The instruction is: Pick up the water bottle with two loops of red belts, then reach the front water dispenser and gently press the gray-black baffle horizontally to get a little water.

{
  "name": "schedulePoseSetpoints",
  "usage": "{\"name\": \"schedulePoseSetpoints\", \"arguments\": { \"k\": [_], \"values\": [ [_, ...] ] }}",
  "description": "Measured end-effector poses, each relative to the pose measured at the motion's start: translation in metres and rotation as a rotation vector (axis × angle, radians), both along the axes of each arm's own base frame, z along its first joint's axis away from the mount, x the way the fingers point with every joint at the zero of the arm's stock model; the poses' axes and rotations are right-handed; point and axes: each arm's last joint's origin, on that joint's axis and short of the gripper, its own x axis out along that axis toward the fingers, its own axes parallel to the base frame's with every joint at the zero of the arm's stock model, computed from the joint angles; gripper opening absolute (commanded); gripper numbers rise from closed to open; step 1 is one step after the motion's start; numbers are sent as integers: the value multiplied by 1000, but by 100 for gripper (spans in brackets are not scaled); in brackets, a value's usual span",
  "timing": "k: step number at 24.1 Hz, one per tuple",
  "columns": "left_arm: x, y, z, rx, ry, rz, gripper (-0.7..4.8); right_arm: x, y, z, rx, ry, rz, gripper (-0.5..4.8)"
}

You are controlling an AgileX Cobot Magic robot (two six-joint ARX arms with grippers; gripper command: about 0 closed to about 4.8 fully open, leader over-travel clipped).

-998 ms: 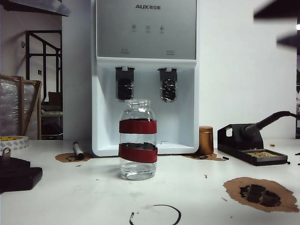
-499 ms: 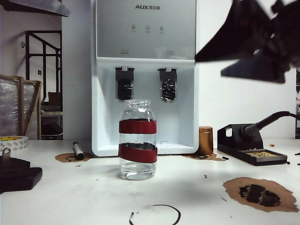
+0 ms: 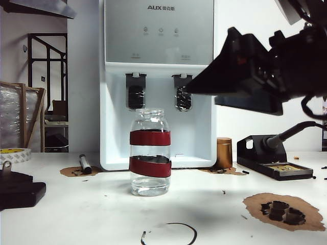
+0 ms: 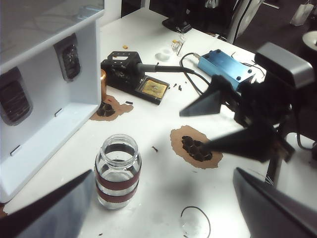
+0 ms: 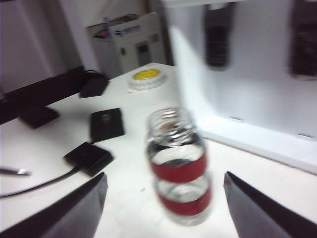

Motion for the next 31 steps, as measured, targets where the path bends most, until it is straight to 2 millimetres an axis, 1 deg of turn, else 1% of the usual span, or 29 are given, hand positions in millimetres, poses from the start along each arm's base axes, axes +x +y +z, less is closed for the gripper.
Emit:
{"name": "schedulePoseSetpoints", "arguments": {
  "k": [2, 3, 4, 5, 6, 8, 11, 12, 14, 18, 24, 28, 31],
  "values": [
    [0, 0, 0, 0, 0, 0, 479, -6, 1, -6, -9, -5, 16, 387],
    [0, 0, 0, 1, 0, 0, 479, -9, 0, -9, -14, -3, 18, 402],
    [0, 0, 0, 1, 0, 0, 479, -12, -1, -13, -19, -6, 23, 433],
    [0, 0, 0, 1, -1, 0, 479, -14, -2, -16, -19, -12, 22, 475],
    [0, 0, 0, 1, -1, 0, 479, -15, -2, -19, -26, -23, 25, 479],
    [0, 0, 0, 1, 0, 0, 479, -13, -1, -22, -40, -29, 25, 479],
    [0, 0, 0, 1, 0, 0, 479, -6, 4, -40, -60, -9, 27, 479],
    [0, 0, 0, 1, 0, 0, 479, -2, 7, -46, -39, -3, 23, 479],
    [0, 0, 0, 1, -1, 1, 479, 2, 10, -50, -4, -2, 22, 479],
    [0, 0, 0, 2, -2, 0, 479, 8, 16, -62, -18, 47, 28, 479],
    [0, 0, 0, 3, -3, -1, 479, 16, 23, -59, 1, 26, 47, 479],
    [0, 0, 0, 3, -3, -1, 479, 28, 32, -55, 22, -3, 47, 479],
    [0, 0, 0, 3, -3, -1, 479, 35, 37, -57, 22, -2, 47, 479]
  ]
}}
